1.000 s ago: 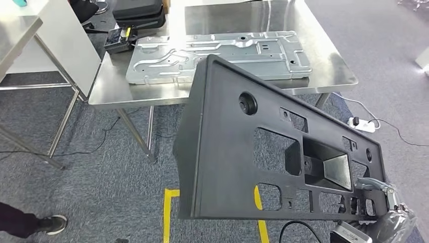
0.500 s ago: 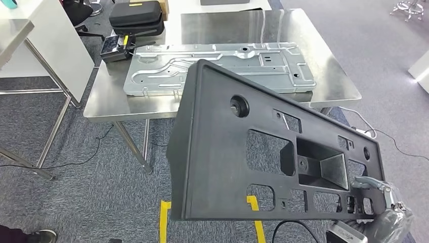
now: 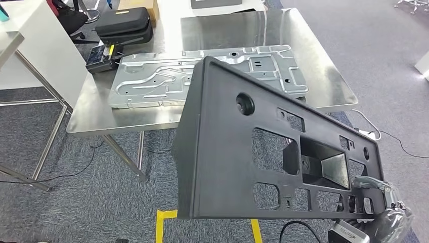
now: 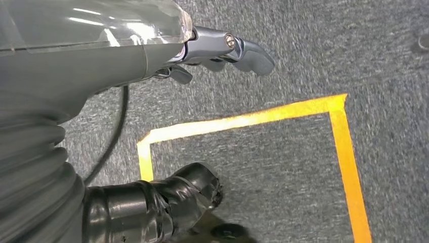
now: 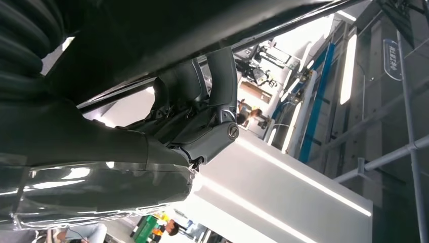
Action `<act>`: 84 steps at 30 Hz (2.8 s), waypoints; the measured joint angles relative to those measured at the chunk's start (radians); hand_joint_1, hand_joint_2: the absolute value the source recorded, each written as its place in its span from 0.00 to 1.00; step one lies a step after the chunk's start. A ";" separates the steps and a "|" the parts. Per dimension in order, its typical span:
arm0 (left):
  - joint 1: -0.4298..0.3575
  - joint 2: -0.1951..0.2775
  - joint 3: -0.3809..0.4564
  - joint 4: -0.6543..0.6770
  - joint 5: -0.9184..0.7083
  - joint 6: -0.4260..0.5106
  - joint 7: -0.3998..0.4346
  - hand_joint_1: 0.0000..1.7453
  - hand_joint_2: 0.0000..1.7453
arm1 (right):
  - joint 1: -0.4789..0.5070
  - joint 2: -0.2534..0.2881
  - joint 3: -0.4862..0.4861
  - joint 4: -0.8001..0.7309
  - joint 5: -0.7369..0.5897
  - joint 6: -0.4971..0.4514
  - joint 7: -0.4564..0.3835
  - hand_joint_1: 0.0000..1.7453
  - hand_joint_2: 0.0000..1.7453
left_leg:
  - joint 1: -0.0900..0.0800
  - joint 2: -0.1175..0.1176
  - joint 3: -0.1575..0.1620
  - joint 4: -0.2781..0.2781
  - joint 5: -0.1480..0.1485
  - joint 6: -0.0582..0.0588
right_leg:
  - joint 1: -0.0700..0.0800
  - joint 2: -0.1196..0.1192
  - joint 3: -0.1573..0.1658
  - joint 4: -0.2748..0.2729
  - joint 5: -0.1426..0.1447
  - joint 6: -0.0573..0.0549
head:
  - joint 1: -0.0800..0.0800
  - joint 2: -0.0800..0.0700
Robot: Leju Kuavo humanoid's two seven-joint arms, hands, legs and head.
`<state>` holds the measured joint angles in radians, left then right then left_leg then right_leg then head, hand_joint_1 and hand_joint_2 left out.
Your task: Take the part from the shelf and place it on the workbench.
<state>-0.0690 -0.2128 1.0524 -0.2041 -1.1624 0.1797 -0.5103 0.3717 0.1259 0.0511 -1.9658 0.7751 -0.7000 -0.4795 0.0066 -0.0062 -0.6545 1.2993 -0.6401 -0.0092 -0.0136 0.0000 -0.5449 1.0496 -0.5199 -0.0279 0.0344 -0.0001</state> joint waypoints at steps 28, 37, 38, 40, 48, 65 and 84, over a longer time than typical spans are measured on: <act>-0.006 -0.002 0.000 0.000 -0.018 0.003 0.002 0.00 1.00 | -0.017 -0.013 -0.001 0.003 -0.004 0.000 -0.006 1.00 1.00 | 0.001 0.000 0.090 -0.099 0.040 0.000 | -0.009 -0.002 -0.037 -0.006 0.035 0.000 | 0.002 0.000; 0.002 0.002 -0.001 0.000 -0.020 0.003 0.004 0.00 1.00 | -0.022 -0.014 -0.001 0.004 -0.002 0.000 -0.008 1.00 1.00 | -0.015 0.001 0.026 -0.248 0.192 0.038 | -0.003 0.003 0.058 -0.014 -0.042 0.019 | 0.003 0.000; 0.002 0.002 -0.001 0.000 -0.020 0.003 0.004 0.00 1.00 | -0.022 -0.014 -0.001 0.004 -0.002 0.000 -0.008 1.00 1.00 | -0.017 0.001 0.029 -0.256 0.185 0.042 | -0.002 0.004 0.065 -0.015 -0.041 0.026 | 0.002 0.000; 0.004 0.001 -0.001 0.000 -0.020 0.003 0.004 0.00 1.00 | -0.024 -0.014 -0.001 0.004 -0.001 0.000 -0.009 1.00 1.00 | -0.013 0.000 0.056 -0.277 0.189 0.053 | 0.000 0.003 0.075 -0.003 -0.042 0.037 | 0.002 0.000; 0.002 0.000 -0.001 0.000 -0.020 0.003 0.004 0.00 1.00 | -0.028 -0.014 -0.001 0.004 -0.001 0.000 -0.009 1.00 1.00 | -0.011 -0.005 0.143 -0.292 0.134 0.066 | -0.001 0.001 -0.115 0.188 -0.093 0.049 | 0.003 0.000; -0.001 -0.001 -0.001 0.000 -0.020 0.002 0.004 0.00 1.00 | -0.036 -0.015 -0.001 0.007 -0.003 0.000 -0.010 1.00 1.00 | 0.007 0.001 0.013 -0.171 0.136 0.002 | -0.005 0.004 0.038 -0.037 0.003 0.005 | 0.000 0.000; -0.010 -0.004 -0.001 0.002 -0.021 0.041 0.033 0.00 1.00 | -0.074 -0.019 0.005 0.010 0.038 0.000 -0.035 1.00 1.00 | -0.020 -0.006 0.131 -0.284 0.141 0.051 | 0.023 0.004 -0.066 -0.007 0.048 0.002 | 0.001 0.000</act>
<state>-0.0793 -0.2169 1.0517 -0.2026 -1.1832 0.2203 -0.4771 0.2976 0.1070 0.0557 -1.9563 0.8131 -0.6996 -0.5142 -0.0138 -0.0117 -0.5236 1.0156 -0.4991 0.0414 0.0094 0.0045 -0.6106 1.0429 -0.4718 -0.0262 0.0350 -0.0003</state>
